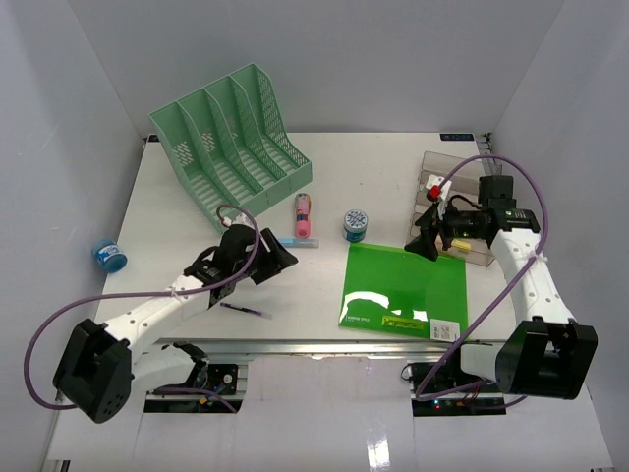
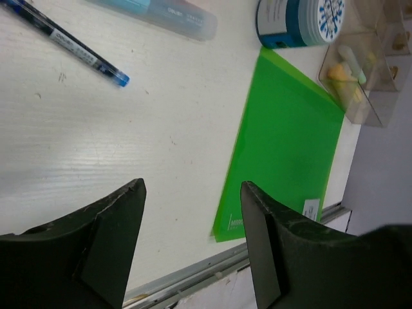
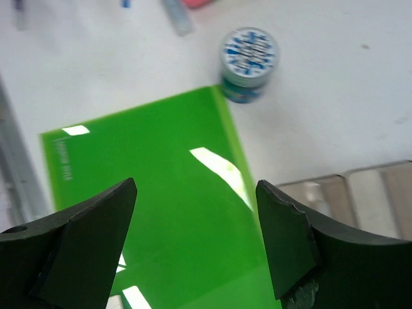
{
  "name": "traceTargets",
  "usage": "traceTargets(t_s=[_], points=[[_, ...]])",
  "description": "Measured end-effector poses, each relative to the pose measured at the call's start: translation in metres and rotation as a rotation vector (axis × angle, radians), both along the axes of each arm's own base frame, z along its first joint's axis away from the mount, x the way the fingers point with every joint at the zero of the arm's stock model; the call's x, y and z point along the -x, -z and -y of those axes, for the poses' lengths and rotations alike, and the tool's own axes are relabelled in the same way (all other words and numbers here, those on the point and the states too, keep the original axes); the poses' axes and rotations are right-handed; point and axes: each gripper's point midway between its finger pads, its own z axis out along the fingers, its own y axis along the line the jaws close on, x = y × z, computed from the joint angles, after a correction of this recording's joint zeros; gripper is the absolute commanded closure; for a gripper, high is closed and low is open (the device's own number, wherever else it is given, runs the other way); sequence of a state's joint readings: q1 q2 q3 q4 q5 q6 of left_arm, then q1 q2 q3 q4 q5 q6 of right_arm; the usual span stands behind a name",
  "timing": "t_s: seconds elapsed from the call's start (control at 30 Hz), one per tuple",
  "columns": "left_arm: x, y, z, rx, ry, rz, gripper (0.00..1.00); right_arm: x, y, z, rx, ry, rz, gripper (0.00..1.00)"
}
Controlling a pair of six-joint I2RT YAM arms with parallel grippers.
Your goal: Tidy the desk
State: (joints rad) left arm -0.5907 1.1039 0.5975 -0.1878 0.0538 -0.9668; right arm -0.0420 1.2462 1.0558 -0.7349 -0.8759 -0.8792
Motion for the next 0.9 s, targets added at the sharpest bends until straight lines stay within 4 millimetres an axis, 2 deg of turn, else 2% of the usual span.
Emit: traceTargets(t_s=[0.13,0.3,0.5,0.77,0.9], points=[[-0.020,0.006,-0.004,-0.052,-0.094,-0.116,0.43,0.035,0.009,-0.019,-0.118,-0.085,-0.086,0.19],[-0.048,0.018,-0.006,-0.149,-0.205,-0.240,0.43,0.056,0.020,-0.029,-0.205,-0.127,-0.172,0.19],[-0.058,0.034,-0.008,-0.199,-0.275,-0.330,0.41,0.060,0.013,-0.032,-0.241,-0.147,-0.153,0.19],[-0.082,0.054,0.006,-0.173,-0.391,-0.438,0.37,0.059,0.007,-0.029,-0.255,-0.134,-0.130,0.18],[-0.098,0.056,0.014,-0.164,-0.453,-0.486,0.36,0.057,0.004,-0.023,-0.265,-0.112,-0.116,0.18]])
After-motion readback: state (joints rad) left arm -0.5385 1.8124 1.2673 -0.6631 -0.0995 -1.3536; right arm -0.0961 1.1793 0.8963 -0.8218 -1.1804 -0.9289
